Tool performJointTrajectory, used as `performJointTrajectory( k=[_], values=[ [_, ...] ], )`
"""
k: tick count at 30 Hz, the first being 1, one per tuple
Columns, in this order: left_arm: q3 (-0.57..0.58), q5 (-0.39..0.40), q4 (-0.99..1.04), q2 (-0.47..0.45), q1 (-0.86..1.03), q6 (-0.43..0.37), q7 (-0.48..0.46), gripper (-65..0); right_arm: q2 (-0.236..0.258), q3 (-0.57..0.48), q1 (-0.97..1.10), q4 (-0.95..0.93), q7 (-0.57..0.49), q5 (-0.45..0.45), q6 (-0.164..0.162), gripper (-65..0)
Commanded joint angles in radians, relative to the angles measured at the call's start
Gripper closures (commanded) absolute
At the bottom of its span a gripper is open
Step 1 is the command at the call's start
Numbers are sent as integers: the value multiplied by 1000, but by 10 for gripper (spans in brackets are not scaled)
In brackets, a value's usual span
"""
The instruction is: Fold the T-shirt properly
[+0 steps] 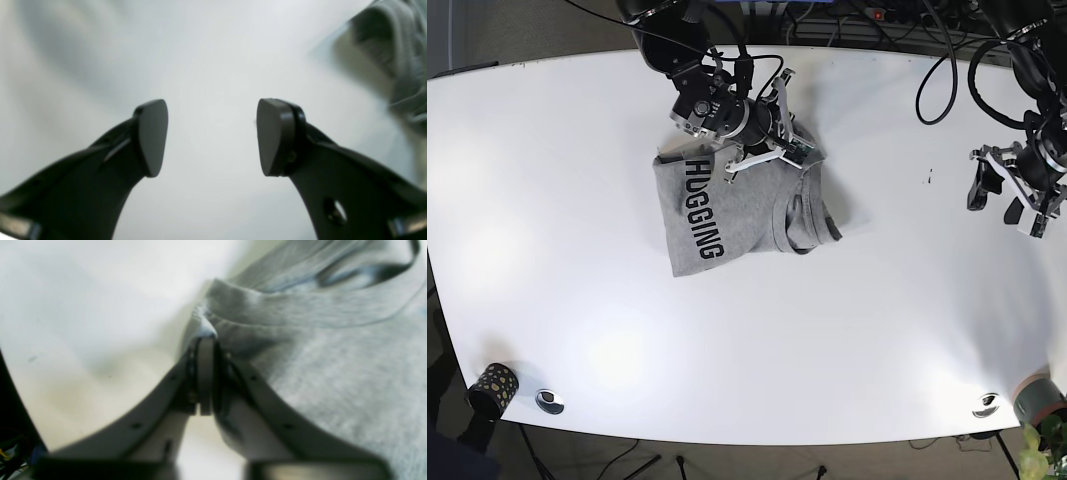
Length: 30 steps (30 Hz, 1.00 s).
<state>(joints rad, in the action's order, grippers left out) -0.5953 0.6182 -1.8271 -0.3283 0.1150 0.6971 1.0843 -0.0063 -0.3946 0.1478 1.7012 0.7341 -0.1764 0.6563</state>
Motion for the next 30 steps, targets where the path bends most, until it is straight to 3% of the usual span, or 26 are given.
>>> performJointTrajectory(
  k=[1, 4, 7, 14, 19, 24, 30],
  values=[
    [38, 6, -18, -21, -28, 0, -16, -385, -10, -4, -3, 18, -28, 50, 6, -189],
    [107, 6, -18, -19, -64, 0, -16, -385, -4, 35, 8, 82, -23, 148, 6, -279],
    [156, 6, -20, 7, -99, -1, -16, -385, 7, 118, 14, 158, -11, 263, 6, -319],
    [301, 2, -12, 90, -180, -1, -16, -385, 24, 428, -49, 224, 161, 539, 4, -328],
    [452, -42, -12, 185, -203, -49, -16, -385, 85, 589, -106, 191, 226, 667, 4, -328],
    [588, -159, -9, 288, -199, -53, -19, -385, 134, 652, -113, 96, 249, 771, 6, -322],
    [670, -249, -9, 357, -162, -52, -20, -385, 179, 656, -73, 33, 278, 978, 6, -179]
  ],
)
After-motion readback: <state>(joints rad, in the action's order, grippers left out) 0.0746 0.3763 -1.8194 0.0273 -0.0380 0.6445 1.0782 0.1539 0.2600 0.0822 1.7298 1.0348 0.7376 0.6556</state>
